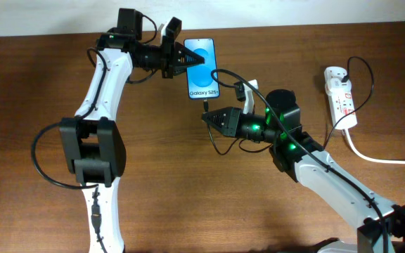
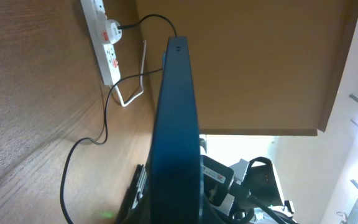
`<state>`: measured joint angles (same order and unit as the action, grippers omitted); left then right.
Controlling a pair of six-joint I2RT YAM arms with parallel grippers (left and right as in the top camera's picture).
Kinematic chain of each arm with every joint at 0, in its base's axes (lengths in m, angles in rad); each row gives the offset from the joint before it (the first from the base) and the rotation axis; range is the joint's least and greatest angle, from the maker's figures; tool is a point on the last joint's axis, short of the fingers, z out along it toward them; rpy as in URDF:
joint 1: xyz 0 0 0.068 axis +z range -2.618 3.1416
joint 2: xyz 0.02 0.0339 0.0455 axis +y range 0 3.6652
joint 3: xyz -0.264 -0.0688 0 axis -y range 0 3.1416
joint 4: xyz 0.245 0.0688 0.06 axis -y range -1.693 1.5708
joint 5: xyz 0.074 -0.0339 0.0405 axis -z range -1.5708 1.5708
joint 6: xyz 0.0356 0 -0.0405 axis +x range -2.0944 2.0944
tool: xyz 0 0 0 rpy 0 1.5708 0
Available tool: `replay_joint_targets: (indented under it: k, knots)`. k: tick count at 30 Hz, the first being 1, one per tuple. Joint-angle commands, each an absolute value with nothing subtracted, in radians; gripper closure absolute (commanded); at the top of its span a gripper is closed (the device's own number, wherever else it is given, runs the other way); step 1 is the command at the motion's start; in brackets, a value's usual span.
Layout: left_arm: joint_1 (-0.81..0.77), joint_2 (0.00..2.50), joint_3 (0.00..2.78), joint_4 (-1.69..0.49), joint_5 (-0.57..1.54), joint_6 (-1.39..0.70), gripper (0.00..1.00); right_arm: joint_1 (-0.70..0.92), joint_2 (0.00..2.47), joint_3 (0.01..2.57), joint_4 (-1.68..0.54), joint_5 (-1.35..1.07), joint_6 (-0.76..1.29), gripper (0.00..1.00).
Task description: Plug charger to phone and switch on socket
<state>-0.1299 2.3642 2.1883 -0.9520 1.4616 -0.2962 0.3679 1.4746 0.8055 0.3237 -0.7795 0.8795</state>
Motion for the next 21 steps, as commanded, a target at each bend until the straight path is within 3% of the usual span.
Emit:
replay_joint_targets:
  k: [1,21]
  knots:
    - [-0.132,2.356,2.202,-0.950,1.496,-0.302,1.00,0.357,1.467,0.806,0.334,-0.799,0.875,0.96]
    - [-0.094,2.356,2.202,-0.928,1.574,-0.299,1.00,0.343,1.467,0.806,0.345,-0.947,0.926,0.96]
